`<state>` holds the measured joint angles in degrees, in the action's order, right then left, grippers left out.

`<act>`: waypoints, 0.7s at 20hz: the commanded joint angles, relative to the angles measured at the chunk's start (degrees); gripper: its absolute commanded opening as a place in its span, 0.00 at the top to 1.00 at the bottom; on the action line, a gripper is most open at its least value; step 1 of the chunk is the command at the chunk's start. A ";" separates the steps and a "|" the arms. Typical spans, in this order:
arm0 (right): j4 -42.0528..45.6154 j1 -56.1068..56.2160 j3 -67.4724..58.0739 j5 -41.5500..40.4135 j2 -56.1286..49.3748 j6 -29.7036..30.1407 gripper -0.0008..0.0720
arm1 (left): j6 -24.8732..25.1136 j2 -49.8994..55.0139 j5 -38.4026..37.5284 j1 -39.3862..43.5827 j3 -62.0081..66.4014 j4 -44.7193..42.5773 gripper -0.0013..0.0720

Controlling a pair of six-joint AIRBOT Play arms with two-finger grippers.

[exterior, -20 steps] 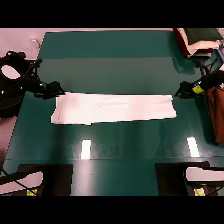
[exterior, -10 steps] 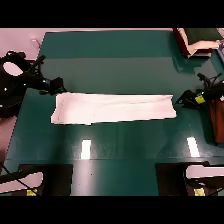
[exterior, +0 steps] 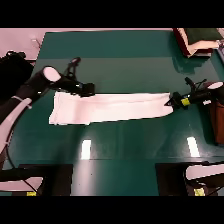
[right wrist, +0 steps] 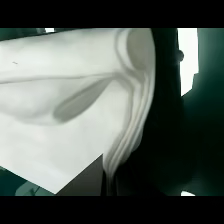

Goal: Fold the shirts.

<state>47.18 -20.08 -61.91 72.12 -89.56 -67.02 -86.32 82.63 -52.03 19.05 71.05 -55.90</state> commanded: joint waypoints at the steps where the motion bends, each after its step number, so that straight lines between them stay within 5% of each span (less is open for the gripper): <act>1: -2.71 2.32 -5.31 2.67 4.59 0.39 0.97 | -0.70 6.67 2.19 5.79 4.09 0.79 0.94; 7: -4.17 10.40 -19.02 5.92 15.28 -5.35 0.97 | -0.74 19.34 1.95 10.12 14.27 2.10 0.94; 14: -4.09 23.65 -30.53 4.46 15.89 -9.66 0.97 | -0.74 22.82 1.81 10.14 15.50 3.78 0.94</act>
<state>43.22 -1.21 -88.49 77.62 -74.08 -74.78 -87.13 104.25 -50.06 28.99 85.95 -52.45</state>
